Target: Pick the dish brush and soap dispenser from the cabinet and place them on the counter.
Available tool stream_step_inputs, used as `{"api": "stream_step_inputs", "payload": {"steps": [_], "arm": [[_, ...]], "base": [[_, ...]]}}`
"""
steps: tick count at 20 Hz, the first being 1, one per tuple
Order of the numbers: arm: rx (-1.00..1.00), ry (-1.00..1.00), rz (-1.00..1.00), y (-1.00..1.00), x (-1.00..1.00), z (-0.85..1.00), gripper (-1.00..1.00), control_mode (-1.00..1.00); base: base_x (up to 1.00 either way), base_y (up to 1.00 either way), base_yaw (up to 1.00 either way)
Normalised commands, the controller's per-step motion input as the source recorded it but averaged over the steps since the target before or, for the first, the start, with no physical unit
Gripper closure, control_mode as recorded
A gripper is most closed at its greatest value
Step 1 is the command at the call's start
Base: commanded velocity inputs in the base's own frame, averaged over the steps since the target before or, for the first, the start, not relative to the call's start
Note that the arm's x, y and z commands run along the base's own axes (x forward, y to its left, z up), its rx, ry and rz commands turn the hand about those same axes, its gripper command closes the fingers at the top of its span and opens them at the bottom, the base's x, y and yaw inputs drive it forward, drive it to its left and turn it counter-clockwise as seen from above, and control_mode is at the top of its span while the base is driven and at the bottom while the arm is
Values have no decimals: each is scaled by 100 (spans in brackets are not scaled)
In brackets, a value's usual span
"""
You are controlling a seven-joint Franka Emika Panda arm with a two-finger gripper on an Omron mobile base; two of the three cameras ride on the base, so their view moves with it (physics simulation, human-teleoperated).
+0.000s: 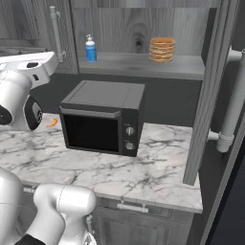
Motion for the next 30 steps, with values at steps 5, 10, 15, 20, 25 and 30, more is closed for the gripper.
{"api": "stream_step_inputs", "payload": {"steps": [5,10,15,20,25,30], "arm": [[0,0,-4,4,22,0,-100,-100],[0,0,-3,9,18,0,-100,-100],[0,1,-1,13,16,0,-100,-100],[0,2,0,9,18,0,-100,-100],[0,0,0,2,21,-1,-100,-100],[0,1,0,0,20,-1,-100,-100]], "base": [[0,0,0],[0,0,0],[0,0,0],[0,0,0],[0,0,0],[0,0,0]]}}
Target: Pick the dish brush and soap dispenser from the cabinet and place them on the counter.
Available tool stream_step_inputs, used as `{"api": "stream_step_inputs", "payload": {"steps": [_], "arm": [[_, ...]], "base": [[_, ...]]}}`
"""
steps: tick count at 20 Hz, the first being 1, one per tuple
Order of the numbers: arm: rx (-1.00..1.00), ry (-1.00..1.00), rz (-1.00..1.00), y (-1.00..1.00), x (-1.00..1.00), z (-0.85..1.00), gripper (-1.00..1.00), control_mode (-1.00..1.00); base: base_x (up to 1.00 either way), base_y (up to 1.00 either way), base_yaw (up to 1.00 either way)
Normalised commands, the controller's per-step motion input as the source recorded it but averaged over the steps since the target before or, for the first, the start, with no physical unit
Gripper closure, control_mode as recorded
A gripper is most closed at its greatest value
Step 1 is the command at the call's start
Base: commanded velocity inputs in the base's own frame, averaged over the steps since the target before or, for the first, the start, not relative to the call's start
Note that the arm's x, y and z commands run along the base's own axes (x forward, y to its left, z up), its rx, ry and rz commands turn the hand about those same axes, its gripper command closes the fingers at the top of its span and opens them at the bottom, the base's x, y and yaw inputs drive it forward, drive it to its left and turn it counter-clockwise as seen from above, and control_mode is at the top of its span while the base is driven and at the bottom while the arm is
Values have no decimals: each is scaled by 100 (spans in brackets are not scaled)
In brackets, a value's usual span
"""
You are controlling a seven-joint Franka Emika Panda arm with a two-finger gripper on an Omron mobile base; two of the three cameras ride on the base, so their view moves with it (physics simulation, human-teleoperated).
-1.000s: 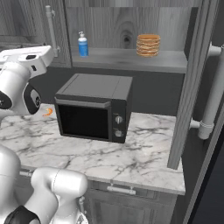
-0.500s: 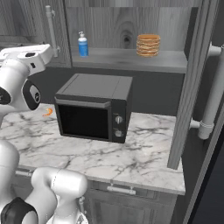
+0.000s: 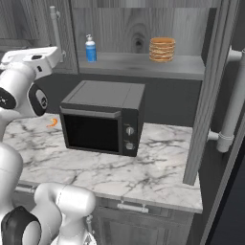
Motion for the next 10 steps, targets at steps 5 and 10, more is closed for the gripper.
{"api": "stream_step_inputs", "payload": {"steps": [5,10], "arm": [[0,0,0,0,18,-1,-100,-100],[0,0,0,0,17,-1,-100,-100]], "base": [[0,0,0],[0,0,0]]}}
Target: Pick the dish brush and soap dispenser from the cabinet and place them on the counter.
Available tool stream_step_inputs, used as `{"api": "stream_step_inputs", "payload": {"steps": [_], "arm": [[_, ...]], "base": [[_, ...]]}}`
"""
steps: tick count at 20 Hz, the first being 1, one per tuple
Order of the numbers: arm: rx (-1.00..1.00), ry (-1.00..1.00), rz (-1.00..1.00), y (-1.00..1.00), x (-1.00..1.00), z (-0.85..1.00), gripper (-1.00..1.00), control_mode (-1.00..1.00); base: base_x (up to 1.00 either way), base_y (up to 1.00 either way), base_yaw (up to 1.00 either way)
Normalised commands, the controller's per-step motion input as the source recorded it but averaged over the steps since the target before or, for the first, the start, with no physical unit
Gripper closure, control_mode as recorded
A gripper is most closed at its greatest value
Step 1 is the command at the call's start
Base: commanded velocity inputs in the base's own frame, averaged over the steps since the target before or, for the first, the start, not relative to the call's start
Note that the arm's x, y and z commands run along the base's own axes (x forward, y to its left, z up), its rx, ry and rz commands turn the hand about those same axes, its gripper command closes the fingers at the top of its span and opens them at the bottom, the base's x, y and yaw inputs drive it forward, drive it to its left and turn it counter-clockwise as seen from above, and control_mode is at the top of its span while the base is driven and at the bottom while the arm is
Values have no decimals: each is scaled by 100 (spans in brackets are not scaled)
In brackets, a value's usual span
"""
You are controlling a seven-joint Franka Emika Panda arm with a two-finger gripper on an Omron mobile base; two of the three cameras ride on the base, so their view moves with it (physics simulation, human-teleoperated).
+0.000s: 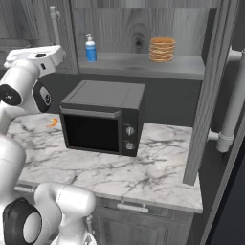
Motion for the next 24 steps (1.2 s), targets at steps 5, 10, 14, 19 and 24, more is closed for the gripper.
{"api": "stream_step_inputs", "payload": {"steps": [5,10,14,19,24], "arm": [[0,0,0,0,18,-4,-100,-100],[0,0,0,0,18,-7,-100,-100],[0,0,0,1,20,-8,-100,-100],[0,0,0,4,21,-7,-100,-100],[0,0,-1,15,19,0,-100,-100]], "base": [[0,0,0],[0,0,0],[0,0,0],[0,0,0],[0,0,0]]}}
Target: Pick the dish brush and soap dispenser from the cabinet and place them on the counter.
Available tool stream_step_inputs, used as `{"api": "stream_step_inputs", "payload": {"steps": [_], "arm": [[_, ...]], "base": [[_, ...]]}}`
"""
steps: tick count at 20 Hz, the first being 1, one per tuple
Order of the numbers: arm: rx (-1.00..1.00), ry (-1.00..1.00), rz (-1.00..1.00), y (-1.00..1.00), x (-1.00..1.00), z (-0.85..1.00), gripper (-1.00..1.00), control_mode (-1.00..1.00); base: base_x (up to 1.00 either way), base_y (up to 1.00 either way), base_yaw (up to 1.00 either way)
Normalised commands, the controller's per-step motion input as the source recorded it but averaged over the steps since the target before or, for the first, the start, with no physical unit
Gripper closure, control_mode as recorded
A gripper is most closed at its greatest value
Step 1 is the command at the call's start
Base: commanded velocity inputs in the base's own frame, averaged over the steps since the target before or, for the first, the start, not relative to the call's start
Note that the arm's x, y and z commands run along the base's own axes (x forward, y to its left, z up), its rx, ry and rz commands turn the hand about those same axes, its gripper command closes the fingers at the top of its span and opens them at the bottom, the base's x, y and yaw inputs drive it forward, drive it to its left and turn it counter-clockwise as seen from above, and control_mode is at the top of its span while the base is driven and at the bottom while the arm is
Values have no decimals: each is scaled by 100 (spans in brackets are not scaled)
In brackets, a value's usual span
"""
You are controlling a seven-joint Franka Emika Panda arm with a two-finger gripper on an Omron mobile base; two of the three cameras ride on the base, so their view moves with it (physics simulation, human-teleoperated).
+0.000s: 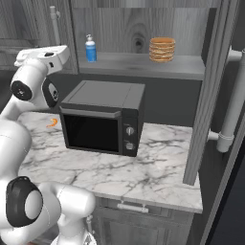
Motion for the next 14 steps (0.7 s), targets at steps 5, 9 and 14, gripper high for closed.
{"api": "stream_step_inputs", "payload": {"steps": [5,9,14], "arm": [[0,0,-2,16,20,0,-100,-100],[0,0,-2,2,20,-3,-100,-100],[0,0,-2,0,19,-5,-100,-100]], "base": [[0,0,0],[0,0,0],[0,0,0]]}}
